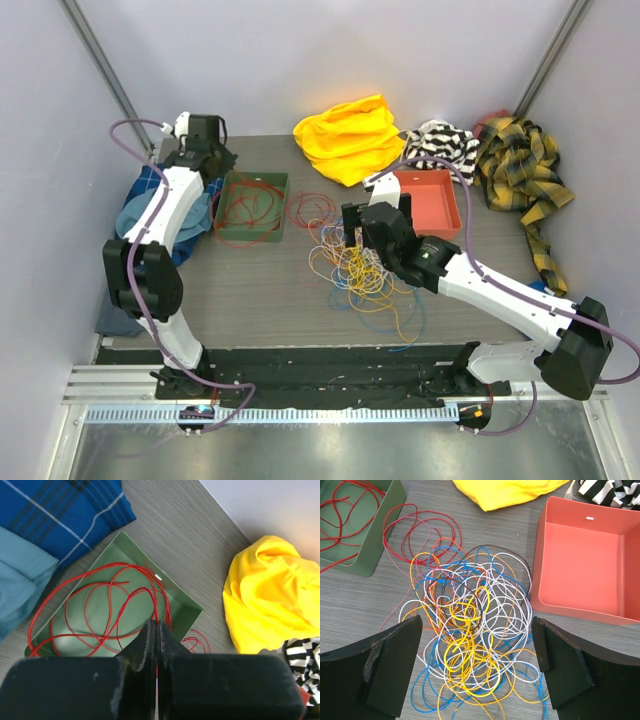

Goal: Untangle the cables

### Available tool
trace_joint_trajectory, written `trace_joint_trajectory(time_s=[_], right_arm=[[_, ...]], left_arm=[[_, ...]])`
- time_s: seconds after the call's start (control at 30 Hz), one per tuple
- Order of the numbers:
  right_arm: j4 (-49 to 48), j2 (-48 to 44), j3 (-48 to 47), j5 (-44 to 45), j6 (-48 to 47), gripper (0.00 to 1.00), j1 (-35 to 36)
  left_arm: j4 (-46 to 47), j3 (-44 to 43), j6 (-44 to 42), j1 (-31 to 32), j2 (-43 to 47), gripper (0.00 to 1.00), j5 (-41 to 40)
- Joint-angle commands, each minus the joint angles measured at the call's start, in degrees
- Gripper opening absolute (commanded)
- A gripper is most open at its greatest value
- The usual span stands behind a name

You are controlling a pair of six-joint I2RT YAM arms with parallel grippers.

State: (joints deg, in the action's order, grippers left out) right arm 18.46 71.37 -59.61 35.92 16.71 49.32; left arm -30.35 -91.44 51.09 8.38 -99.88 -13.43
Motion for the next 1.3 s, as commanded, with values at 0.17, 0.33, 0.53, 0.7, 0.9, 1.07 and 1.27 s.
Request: trace_joint_trajectory(time_s=[0.17, 0.33, 0.53, 0.7, 0.9, 1.07, 1.27], right_arm=[[-2.46, -0.01, 0.2, 1.08, 0.96, 1.0, 0.07], [-2.55, 0.26, 0.03, 0.99, 0.87, 1.0, 0.07], [-2.55, 0.43, -0.41, 0.82, 1.22, 1.0, 0.07], [-2.37, -0.18, 0.11, 0.55, 2.45, 1.0, 0.07], [-7.02, -6.49, 7.13, 0.21, 5.34, 0.98, 0.07], [-5.46, -8.62, 10.31, -0.5, 5.88, 0.98, 0.07], [-4.22, -10.55, 11.19, 0.38, 6.49, 0.98, 0.07]], left_arm=[[-1.38, 0.82, -5.91, 3.04, -2.08, 0.46, -2.11], [-3.57, 0.74, -8.01, 3.4, 0.99, 1.0, -7.92], [-4.28, -2.96, -10.04, 3.4, 7.58, 1.0, -13.54], [-2.17, 0.28, -10.66, 3.48, 13.55, 1.0, -11.37], [6.17, 10.92, -13.56, 14.43, 16.38, 0.93, -4.15], [7.14, 14.97, -6.9, 21.32, 9.09, 0.76, -1.6], [15.39, 22.7, 4.96, 24.92, 5.93, 0.56, -3.79]])
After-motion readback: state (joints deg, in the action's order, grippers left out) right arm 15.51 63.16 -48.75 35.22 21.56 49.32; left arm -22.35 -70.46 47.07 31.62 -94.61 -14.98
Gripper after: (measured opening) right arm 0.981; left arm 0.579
